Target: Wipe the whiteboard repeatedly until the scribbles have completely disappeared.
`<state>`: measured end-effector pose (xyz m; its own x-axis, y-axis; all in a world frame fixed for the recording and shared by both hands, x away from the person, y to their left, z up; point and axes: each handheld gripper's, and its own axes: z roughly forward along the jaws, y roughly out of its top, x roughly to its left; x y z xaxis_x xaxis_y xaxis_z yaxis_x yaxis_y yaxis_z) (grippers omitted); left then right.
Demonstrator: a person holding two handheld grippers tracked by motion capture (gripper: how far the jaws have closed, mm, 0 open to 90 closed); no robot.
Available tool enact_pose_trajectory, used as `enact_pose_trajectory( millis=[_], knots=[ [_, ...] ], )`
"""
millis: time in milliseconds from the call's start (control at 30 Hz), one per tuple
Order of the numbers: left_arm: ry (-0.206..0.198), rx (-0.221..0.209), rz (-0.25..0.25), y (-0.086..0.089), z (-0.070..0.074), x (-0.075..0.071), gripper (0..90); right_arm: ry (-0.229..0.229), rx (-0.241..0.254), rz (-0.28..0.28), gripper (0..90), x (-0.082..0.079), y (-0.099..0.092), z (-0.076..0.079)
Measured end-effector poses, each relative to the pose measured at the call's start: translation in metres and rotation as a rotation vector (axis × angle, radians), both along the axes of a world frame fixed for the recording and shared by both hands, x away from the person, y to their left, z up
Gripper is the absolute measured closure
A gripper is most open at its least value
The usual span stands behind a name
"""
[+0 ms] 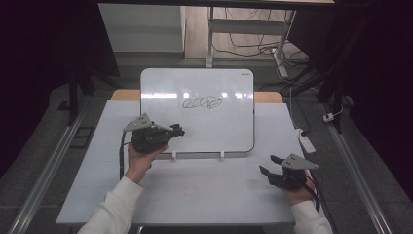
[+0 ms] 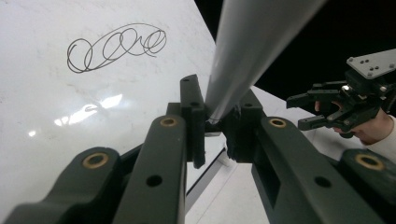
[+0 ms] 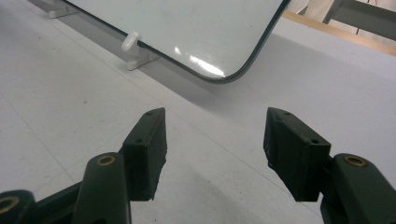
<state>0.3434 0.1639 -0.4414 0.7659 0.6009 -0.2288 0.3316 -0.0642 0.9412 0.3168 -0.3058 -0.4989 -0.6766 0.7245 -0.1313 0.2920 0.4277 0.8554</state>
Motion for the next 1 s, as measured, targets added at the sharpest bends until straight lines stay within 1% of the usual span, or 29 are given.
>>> enact_pose_trajectory(
  millis=[133,233,300,333,433,500,567,633,767,933,1000],
  knots=[
    [-0.006,-0.007,0.012,-0.001,0.003,0.007,78.2,0.001,0.002,0.001,39.4,0.000,-0.001,0.000],
    [-0.014,-0.029,0.035,0.000,0.009,0.019,78.2,0.002,-0.013,-0.002,39.3,0.001,-0.001,-0.002],
    [-0.024,-0.041,0.065,0.002,0.014,0.032,78.2,0.002,-0.020,-0.002,39.2,0.001,-0.001,-0.003],
    [-0.029,-0.039,0.080,0.003,0.015,0.036,78.2,0.003,-0.019,-0.002,39.2,0.001,-0.001,-0.003],
    [-0.045,-0.029,0.136,0.006,0.020,0.056,78.2,0.005,-0.020,0.000,39.2,0.002,0.000,-0.004],
    [-0.054,-0.032,0.166,0.007,0.022,0.066,78.2,0.010,-0.025,0.002,39.2,0.003,0.000,-0.005],
    [-0.056,-0.033,0.187,0.006,0.022,0.076,78.2,0.015,-0.026,0.002,39.2,0.003,0.001,-0.006],
    [-0.064,-0.018,0.203,0.002,0.022,0.085,78.2,0.017,-0.029,0.001,39.2,0.003,0.002,-0.007],
    [-0.060,0.012,0.218,-0.005,0.019,0.100,78.2,0.018,-0.032,0.003,39.2,0.004,0.002,-0.007],
    [-0.063,0.084,0.238,-0.018,0.015,0.114,78.2,0.021,-0.031,0.001,39.2,0.004,0.002,-0.007],
    [-0.069,0.099,0.250,-0.023,0.014,0.118,78.2,0.020,-0.031,0.002,39.2,0.004,0.002,-0.007]
  ],
)
